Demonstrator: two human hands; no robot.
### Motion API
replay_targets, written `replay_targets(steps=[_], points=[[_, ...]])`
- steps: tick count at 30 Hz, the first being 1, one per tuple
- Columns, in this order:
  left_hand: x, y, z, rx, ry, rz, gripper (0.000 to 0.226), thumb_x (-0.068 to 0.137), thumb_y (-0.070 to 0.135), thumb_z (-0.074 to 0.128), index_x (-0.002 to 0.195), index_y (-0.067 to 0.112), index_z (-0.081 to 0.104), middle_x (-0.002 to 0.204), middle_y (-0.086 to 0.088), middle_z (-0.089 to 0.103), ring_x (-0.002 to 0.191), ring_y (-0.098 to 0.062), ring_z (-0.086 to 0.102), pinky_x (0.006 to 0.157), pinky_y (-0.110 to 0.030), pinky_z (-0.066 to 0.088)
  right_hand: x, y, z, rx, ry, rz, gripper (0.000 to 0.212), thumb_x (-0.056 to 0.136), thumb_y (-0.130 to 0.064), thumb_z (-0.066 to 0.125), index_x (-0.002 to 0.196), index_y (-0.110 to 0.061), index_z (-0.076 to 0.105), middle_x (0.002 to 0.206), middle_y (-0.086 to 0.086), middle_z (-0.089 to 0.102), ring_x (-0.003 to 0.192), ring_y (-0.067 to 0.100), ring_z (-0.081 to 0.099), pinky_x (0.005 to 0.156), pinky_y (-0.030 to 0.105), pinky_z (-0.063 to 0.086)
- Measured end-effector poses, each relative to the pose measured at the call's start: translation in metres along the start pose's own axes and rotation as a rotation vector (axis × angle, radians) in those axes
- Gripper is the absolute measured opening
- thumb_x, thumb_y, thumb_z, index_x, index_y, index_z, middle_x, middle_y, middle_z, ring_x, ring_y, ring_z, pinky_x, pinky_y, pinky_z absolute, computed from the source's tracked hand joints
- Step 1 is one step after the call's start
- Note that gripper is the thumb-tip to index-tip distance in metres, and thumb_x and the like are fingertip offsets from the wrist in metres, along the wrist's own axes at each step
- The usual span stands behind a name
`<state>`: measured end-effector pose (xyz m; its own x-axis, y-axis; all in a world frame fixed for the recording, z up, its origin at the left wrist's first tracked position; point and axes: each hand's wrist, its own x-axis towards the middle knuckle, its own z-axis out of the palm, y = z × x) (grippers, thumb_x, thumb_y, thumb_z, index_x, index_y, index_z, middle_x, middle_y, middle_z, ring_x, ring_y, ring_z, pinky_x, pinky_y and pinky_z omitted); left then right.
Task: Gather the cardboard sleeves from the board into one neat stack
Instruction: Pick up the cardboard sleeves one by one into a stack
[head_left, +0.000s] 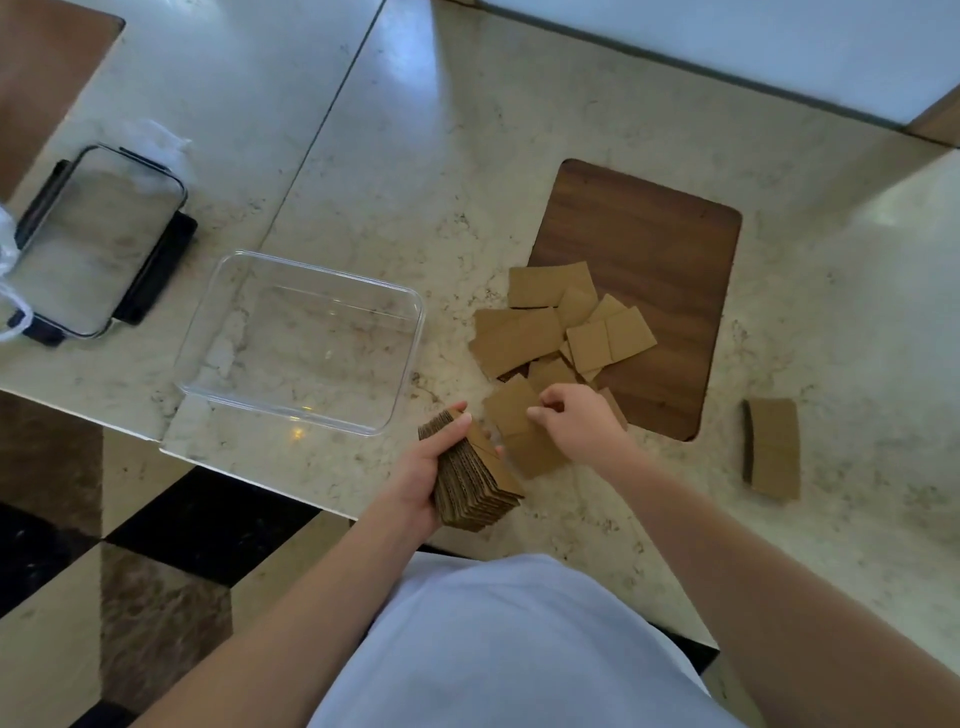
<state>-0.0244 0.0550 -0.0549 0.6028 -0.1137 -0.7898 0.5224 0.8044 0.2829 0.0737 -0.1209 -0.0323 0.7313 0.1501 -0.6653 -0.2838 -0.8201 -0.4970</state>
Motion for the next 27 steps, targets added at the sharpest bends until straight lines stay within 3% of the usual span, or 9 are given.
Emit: replay_targets(steps=[1, 3, 6, 10, 13, 17, 22, 27], points=[[0.001, 0.0, 0.0, 0.004, 0.004, 0.003, 0.048, 0.079, 0.013, 0.077, 0.125, 0.018, 0.063, 0.108, -0.023, 0.068, 0.091, -0.041, 0.069, 0.085, -0.054, 0.06, -0.004, 0.002, 0.003, 0.067, -0.012, 0.04, 0.031, 0.103, -0.035, 0.057, 0.127, -0.017, 0.062, 0.117, 0.004, 0.065, 0.105, 0.022, 0.06, 0.079, 0.032, 0.044], [0.001, -0.001, 0.002, 0.023, 0.012, -0.001, 0.048, 0.079, 0.013, 0.078, 0.125, 0.018, 0.064, 0.104, -0.023, 0.068, 0.089, -0.04, 0.069, 0.084, -0.054, 0.061, -0.011, 0.008, 0.008, 0.203, 0.001, 0.094, 0.016, 0.105, -0.034, 0.052, 0.105, -0.02, 0.059, 0.1, 0.004, 0.061, 0.089, 0.02, 0.058, 0.071, 0.031, 0.042], [0.002, 0.002, 0.003, 0.056, 0.014, -0.007, 0.054, 0.074, 0.015, 0.084, 0.124, 0.019, 0.066, 0.1, -0.023, 0.07, 0.087, -0.039, 0.072, 0.075, -0.049, 0.063, -0.02, 0.011, 0.01, 0.318, 0.043, 0.1, 0.028, 0.106, -0.031, 0.051, 0.082, -0.017, 0.047, 0.078, 0.004, 0.049, 0.068, 0.017, 0.046, 0.06, 0.032, 0.035], [0.003, 0.008, 0.004, 0.107, -0.007, 0.004, 0.067, 0.064, 0.022, 0.09, 0.127, 0.019, 0.066, 0.1, -0.023, 0.072, 0.09, -0.04, 0.073, 0.074, -0.048, 0.063, -0.029, 0.013, 0.003, 0.512, 0.059, 0.117, 0.03, 0.105, -0.026, 0.052, 0.077, -0.016, 0.048, 0.078, 0.004, 0.049, 0.074, 0.02, 0.047, 0.069, 0.036, 0.036], [0.002, 0.012, 0.003, 0.12, -0.015, 0.015, 0.057, 0.073, 0.023, 0.085, 0.127, 0.02, 0.067, 0.101, -0.022, 0.073, 0.09, -0.04, 0.074, 0.074, -0.048, 0.063, -0.03, 0.015, -0.007, 0.678, 0.029, 0.19, 0.024, 0.105, -0.023, 0.052, 0.083, -0.016, 0.058, 0.08, -0.001, 0.055, 0.075, 0.017, 0.051, 0.071, 0.031, 0.04], [-0.002, 0.013, 0.009, 0.152, -0.038, 0.002, 0.049, 0.082, 0.02, 0.078, 0.129, 0.018, 0.065, 0.105, -0.024, 0.07, 0.089, -0.038, 0.074, 0.078, -0.051, 0.063, -0.029, 0.013, -0.012, 0.837, -0.046, 0.284, 0.019, 0.104, -0.021, 0.055, 0.086, -0.016, 0.056, 0.078, 0.001, 0.048, 0.069, 0.015, 0.046, 0.063, 0.027, 0.038], [-0.011, 0.007, 0.026, 0.343, -0.082, -0.089, 0.06, 0.076, 0.03, 0.083, 0.128, 0.005, 0.067, 0.119, -0.028, 0.072, 0.096, -0.041, 0.074, 0.072, -0.049, 0.063, -0.039, 0.004, -0.003, 0.603, -0.181, 0.127, 0.021, 0.098, -0.038, 0.064, 0.092, -0.019, 0.072, 0.087, -0.002, 0.063, 0.083, 0.015, 0.057, 0.078, 0.03, 0.046], [-0.012, 0.01, 0.025, 0.384, -0.075, -0.073, 0.064, 0.076, 0.034, 0.079, 0.131, 0.005, 0.063, 0.116, -0.029, 0.072, 0.094, -0.041, 0.074, 0.069, -0.048, 0.063, -0.047, -0.007, 0.006, 0.54, -0.127, 0.117, 0.032, 0.092, -0.047, 0.07, 0.097, -0.016, 0.073, 0.083, -0.004, 0.066, 0.078, 0.013, 0.059, 0.068, 0.026, 0.048]])
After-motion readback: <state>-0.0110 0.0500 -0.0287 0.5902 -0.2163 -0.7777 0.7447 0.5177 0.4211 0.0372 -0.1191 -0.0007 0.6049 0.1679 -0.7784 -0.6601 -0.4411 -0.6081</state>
